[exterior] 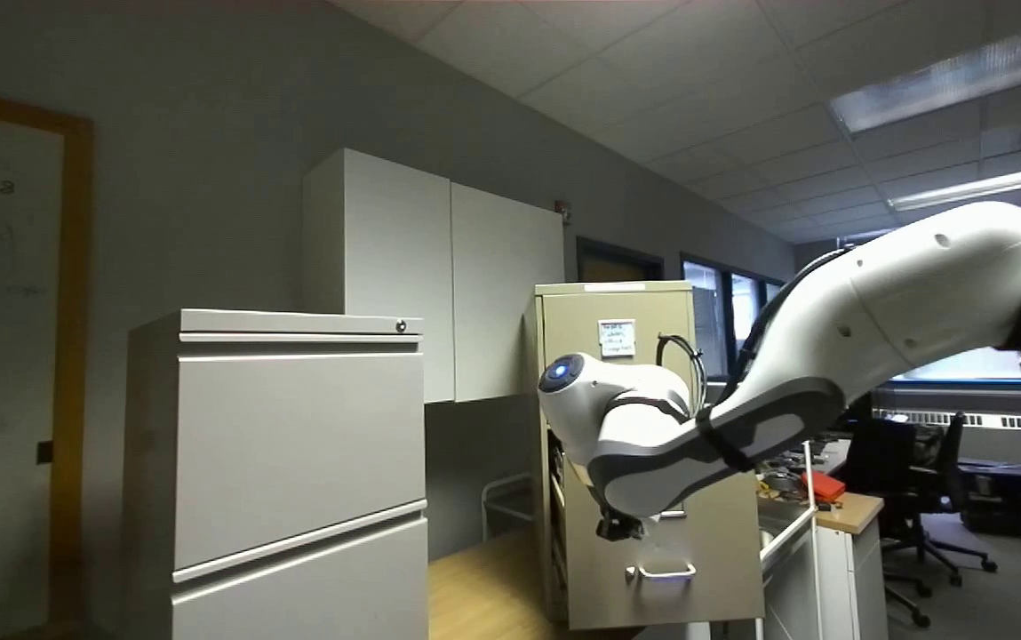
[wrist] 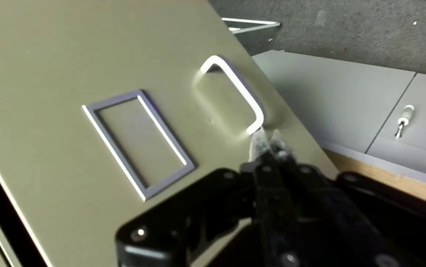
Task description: Close the bottom drawer of the cabinet to the right
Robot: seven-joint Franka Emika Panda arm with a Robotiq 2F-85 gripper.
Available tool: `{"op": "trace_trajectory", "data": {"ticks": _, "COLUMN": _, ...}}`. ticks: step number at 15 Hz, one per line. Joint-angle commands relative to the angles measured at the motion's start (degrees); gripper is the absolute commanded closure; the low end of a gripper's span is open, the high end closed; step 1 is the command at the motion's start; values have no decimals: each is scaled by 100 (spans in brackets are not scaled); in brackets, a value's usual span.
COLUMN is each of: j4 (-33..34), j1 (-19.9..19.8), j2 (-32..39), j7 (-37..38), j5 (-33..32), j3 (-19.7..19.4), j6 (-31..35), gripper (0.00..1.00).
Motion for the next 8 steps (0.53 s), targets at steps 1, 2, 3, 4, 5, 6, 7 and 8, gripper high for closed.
{"op": "trace_trajectory", "data": {"ticks": 1, "j4": 1162, "j1": 2, "j2": 1361, "j7": -74, "j5": -646, "j3": -404, "j6": 207, "gripper": 100}}
{"op": "trace_trajectory", "data": {"ticks": 2, "j4": 1458, "j1": 13, "j2": 1668, "j7": -123, "j5": -796, "j3": -537, "j6": 268, "gripper": 100}}
{"op": "trace_trajectory", "data": {"ticks": 3, "j4": 1788, "j1": 20, "j2": 1964, "j7": -198, "j5": -930, "j3": -682, "j6": 378, "gripper": 100}}
{"op": "trace_trajectory", "data": {"ticks": 4, "j4": 2009, "j1": -128, "j2": 2180, "j7": -230, "j5": -965, "j3": -592, "j6": 338, "gripper": 100}}
{"op": "trace_trajectory", "data": {"ticks": 5, "j4": 2205, "j1": 34, "j2": 2298, "j7": -208, "j5": -1136, "j3": -823, "j6": 386, "gripper": 100}}
{"op": "trace_trajectory", "data": {"ticks": 6, "j4": 2422, "j1": 19, "j2": 2458, "j7": -203, "j5": -1235, "j3": -900, "j6": 431, "gripper": 100}}
{"op": "trace_trajectory", "data": {"ticks": 7, "j4": 2640, "j1": 7, "j2": 2615, "j7": -161, "j5": -1297, "j3": -1002, "j6": 492, "gripper": 100}}
{"op": "trace_trajectory", "data": {"ticks": 8, "j4": 2875, "j1": -151, "j2": 2793, "j7": -128, "j5": -1349, "j3": -939, "j6": 529, "gripper": 100}}
